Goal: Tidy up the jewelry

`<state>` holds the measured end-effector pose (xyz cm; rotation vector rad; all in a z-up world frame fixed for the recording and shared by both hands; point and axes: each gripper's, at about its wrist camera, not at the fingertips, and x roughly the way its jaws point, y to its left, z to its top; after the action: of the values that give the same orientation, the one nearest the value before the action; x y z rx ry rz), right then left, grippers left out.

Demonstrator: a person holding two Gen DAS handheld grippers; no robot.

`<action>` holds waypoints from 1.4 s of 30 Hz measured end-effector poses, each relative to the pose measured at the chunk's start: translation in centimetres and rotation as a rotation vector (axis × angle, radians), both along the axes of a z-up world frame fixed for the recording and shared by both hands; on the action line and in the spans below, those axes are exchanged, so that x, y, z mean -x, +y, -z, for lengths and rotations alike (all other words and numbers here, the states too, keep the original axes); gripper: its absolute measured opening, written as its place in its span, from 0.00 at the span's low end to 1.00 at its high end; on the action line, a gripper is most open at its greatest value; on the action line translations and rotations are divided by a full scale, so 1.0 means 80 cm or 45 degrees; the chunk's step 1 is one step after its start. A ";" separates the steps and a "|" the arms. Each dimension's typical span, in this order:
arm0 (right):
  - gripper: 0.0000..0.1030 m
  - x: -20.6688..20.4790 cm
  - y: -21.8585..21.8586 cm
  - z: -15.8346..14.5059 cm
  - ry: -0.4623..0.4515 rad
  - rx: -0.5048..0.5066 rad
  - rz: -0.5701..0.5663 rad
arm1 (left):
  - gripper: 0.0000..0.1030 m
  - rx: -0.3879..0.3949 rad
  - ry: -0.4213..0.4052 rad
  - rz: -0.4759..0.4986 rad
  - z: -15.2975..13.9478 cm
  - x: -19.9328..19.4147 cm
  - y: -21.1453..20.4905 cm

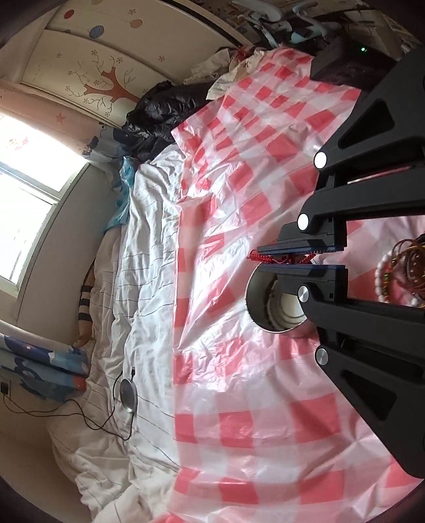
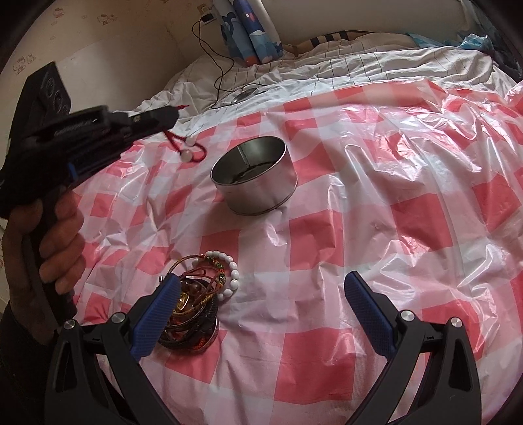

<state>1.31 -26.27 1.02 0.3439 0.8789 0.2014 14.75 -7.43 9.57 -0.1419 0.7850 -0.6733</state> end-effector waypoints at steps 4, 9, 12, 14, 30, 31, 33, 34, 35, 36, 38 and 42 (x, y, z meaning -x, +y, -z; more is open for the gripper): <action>0.93 -0.003 -0.005 0.001 0.008 -0.006 -0.006 | 0.08 -0.119 0.076 -0.029 0.037 -0.041 -0.027; 0.93 -0.006 0.000 0.004 0.035 -0.078 -0.075 | 0.45 -0.223 0.168 -0.065 0.062 -0.043 -0.023; 0.93 -0.005 0.012 0.002 0.030 -0.072 -0.125 | 0.67 -0.232 0.048 -0.099 0.033 -0.019 -0.004; 0.93 -0.005 0.021 0.002 0.026 -0.049 -0.151 | 0.74 -0.200 0.017 -0.133 0.020 -0.006 0.019; 0.07 -0.037 0.065 0.021 0.080 -0.079 -0.292 | 0.78 -0.076 0.176 -0.273 0.034 0.024 0.129; 0.06 -0.036 0.062 0.019 0.061 -0.121 -0.298 | 0.78 -0.074 0.188 -0.270 0.037 0.026 0.130; 0.03 -0.034 0.053 0.013 0.010 -0.231 -0.297 | 0.79 -0.067 0.217 -0.264 0.042 0.028 0.131; 0.03 -0.031 0.046 0.007 -0.028 -0.293 -0.299 | 0.79 -0.058 0.238 -0.259 0.047 0.030 0.133; 0.03 -0.028 0.041 0.002 -0.072 -0.344 -0.297 | 0.79 -0.045 0.260 -0.253 0.050 0.030 0.134; 0.03 -0.024 0.035 -0.005 -0.118 -0.401 -0.300 | 0.79 -0.036 0.285 -0.241 0.054 0.031 0.135; 0.02 -0.015 0.023 -0.020 -0.221 -0.506 -0.308 | 0.79 -0.033 0.326 -0.210 0.062 0.034 0.131; 0.03 -0.005 0.003 -0.037 -0.343 -0.606 -0.269 | 0.80 -0.055 0.425 -0.129 0.085 0.043 0.116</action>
<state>1.74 -25.99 3.96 0.6499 0.5917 0.6435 11.30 1.86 2.75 -0.2575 1.1045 -0.5419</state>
